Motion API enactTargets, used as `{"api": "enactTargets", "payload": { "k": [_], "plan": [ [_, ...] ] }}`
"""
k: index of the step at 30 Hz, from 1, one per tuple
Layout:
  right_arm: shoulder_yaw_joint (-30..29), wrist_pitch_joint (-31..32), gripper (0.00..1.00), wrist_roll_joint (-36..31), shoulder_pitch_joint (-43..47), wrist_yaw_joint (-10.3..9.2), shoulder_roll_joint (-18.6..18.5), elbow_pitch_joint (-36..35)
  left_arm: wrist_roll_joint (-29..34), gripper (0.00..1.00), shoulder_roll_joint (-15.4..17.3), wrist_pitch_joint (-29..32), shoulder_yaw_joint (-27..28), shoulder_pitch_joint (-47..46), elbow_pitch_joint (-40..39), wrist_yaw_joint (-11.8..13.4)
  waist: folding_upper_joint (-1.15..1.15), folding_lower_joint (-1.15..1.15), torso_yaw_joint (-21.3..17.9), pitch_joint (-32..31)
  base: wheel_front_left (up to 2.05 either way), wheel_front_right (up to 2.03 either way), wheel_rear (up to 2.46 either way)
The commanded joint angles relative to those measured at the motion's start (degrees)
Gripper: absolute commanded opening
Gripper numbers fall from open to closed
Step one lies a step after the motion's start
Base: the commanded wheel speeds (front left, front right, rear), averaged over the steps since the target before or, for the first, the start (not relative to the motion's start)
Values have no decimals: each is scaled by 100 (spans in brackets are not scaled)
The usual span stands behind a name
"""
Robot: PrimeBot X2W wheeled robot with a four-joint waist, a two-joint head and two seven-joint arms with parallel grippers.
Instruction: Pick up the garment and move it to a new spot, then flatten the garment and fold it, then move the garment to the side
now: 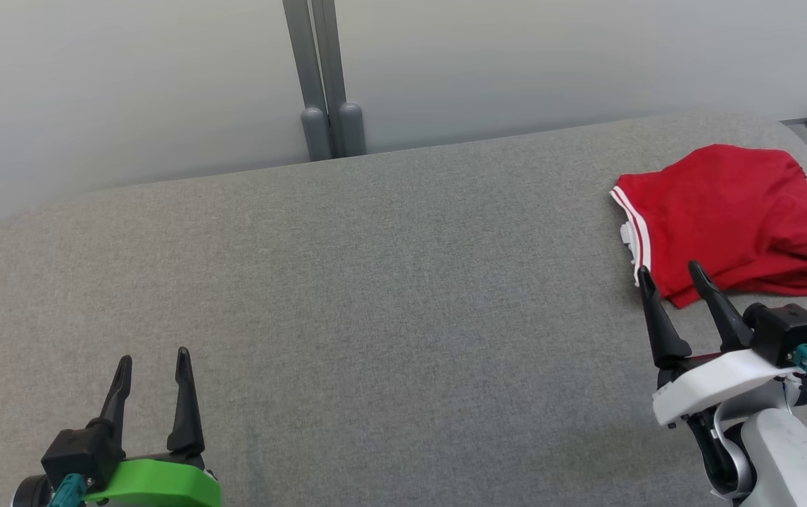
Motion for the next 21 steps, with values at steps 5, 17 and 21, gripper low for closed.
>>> {"api": "enactTargets", "payload": {
  "k": [5, 17, 21],
  "plan": [
    [-157, -20, 100, -231, 241, 0, 176, -257, 181, 100, -118, -25, 129, 7, 52, -103, 0, 0, 5, 34, 0, 0, 0],
    [-63, -21, 100, -294, 285, 0, 209, -401, 418, 100, -238, -25, 238, -119, 37, -240, 0, 0, 16, 65, 0, 0, 0],
    [-20, -21, 100, -261, 284, 0, 187, -379, 331, 100, -258, -25, 243, -103, 130, -299, 0, 0, 27, 68, 0, 0, 0]
  ]
}}
